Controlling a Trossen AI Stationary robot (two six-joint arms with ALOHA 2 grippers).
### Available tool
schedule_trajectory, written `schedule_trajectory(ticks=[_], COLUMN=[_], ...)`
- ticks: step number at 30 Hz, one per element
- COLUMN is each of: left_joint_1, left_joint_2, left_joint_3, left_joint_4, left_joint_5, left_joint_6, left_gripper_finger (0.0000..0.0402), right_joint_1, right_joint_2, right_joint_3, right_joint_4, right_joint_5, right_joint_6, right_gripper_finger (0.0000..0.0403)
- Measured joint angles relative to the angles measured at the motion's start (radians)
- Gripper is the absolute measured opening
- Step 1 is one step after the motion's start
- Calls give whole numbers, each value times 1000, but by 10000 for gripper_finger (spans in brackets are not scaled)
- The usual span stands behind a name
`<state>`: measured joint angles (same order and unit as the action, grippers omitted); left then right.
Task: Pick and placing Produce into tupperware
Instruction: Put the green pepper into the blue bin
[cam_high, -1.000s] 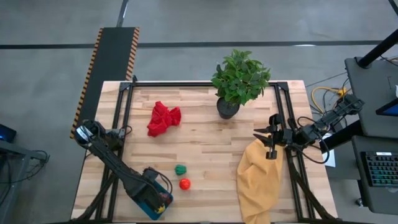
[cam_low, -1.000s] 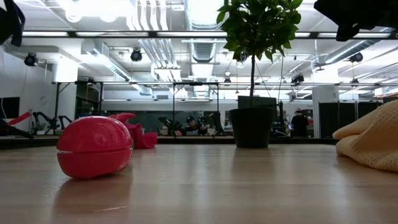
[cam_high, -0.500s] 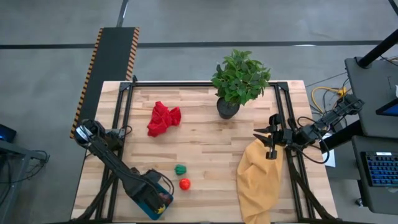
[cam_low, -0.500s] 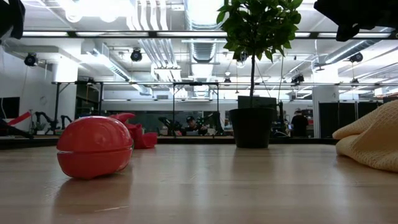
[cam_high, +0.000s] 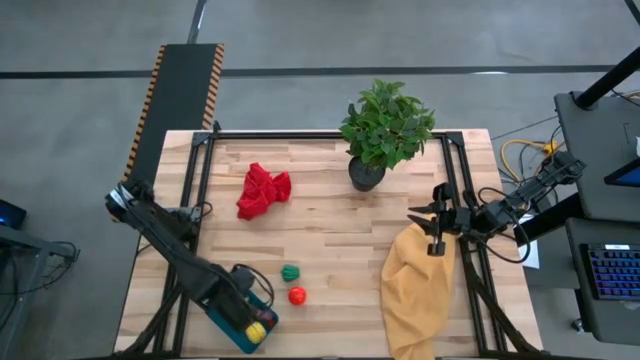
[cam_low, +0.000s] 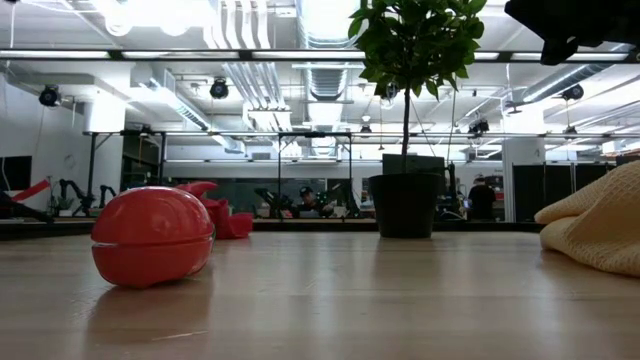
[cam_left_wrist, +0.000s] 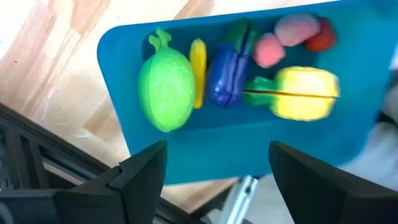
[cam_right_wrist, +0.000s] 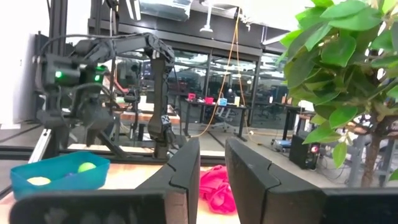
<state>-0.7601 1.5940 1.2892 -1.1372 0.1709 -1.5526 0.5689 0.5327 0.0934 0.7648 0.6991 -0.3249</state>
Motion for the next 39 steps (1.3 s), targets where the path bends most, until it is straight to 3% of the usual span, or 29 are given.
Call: schedule_trajectory(ticks=[3, 5, 14, 19, 23, 26, 31, 39], left_joint_1=[3, 11, 138, 226, 296, 339, 402, 434], left_joint_2=[-41, -58, -88, -89, -89, -90, -90, -64], left_joint_3=[-4, -8, -9, -10, -10, -11, -16, -37], left_joint_4=[-1, -6, 146, 221, 219, 246, 298, 344], left_joint_5=[-25, -107, -587, -705, -673, -562, -444, -347], left_joint_6=[1, 54, 686, 750, 892, 1001, 1027, 1106], left_gripper_finger=[265, 265, 265, 265, 265, 265, 272, 325], right_joint_1=[0, 0, 0, 0, 0, 0, 0, 0], right_joint_2=[0, 0, 0, 0, 0, 0, 0, 0], right_joint_3=[0, 0, 0, 1, 0, 0, 1, 1], right_joint_4=[12, 22, 34, 33, 33, 33, 33, 33], right_joint_5=[0, 0, 1, 1, 1, 1, 1, 2], right_joint_6=[-46, -71, -68, -69, -69, -67, -37, -42], right_gripper_finger=[68, 68, 68, 68, 68, 68, 68, 68])
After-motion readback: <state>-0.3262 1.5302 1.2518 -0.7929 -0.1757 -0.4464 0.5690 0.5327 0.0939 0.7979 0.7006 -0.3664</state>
